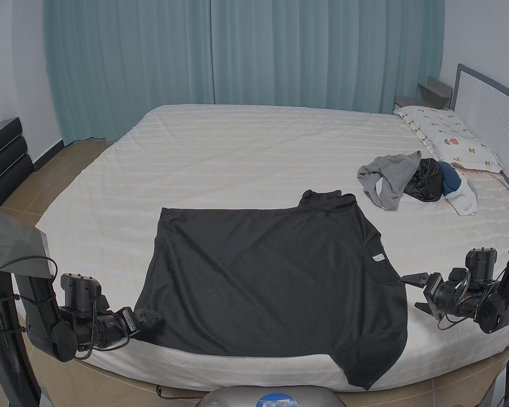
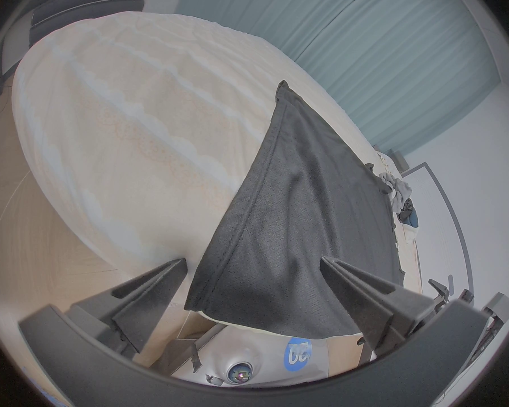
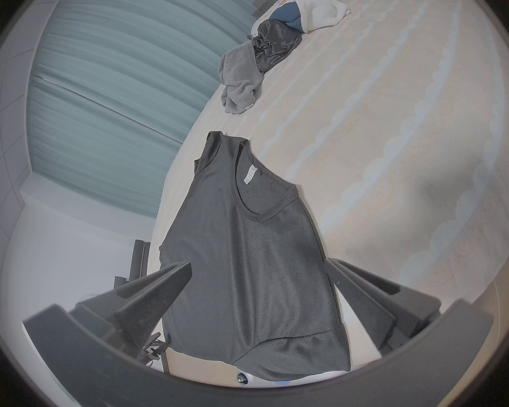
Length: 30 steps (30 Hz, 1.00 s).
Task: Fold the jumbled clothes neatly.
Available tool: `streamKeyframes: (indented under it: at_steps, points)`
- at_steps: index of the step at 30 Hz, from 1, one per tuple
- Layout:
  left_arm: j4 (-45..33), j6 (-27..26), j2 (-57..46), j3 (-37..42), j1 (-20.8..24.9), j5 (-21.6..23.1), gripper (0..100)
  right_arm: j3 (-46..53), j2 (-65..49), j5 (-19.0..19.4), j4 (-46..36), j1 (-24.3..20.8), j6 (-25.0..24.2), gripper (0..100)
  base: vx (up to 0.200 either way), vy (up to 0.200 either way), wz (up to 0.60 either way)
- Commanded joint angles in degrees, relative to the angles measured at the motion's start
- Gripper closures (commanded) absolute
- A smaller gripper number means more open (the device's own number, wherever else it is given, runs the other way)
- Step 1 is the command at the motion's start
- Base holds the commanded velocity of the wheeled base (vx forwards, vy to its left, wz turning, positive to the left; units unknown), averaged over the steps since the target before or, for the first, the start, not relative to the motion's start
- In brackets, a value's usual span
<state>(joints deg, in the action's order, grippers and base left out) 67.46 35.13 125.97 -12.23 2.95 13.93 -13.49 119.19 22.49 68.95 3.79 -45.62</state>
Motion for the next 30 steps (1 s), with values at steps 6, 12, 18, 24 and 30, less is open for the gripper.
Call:
streamKeyframes:
  at_steps: [6,12,18,24,30]
  points:
    - [0.1,0.0,-0.5,1.9,-0.4,-0.2,100,0.4,0.2,-0.2,0.0,-0.1,0.5,0,0.0,0.0,0.0]
    - [-0.3,0.0,-4.0,3.1,-0.3,-0.2,100,0.7,0.3,-0.8,-0.1,-0.1,2.1,0,0.0,0.0,0.0]
    - [0.1,0.2,-5.4,4.6,-0.5,-0.2,100,1.3,2.4,-1.5,-0.7,-0.3,6.1,0,0.0,0.0,0.0]
    - [0.1,0.6,-5.7,5.3,-0.9,-0.2,100,-0.5,8.3,-5.3,0.0,-3.2,6.6,0,0.0,0.0,0.0]
    - [0.1,0.6,-5.9,4.8,-2.4,-0.2,100,-3.6,10.9,-5.6,-0.6,-4.0,6.4,0,0.0,0.0,0.0]
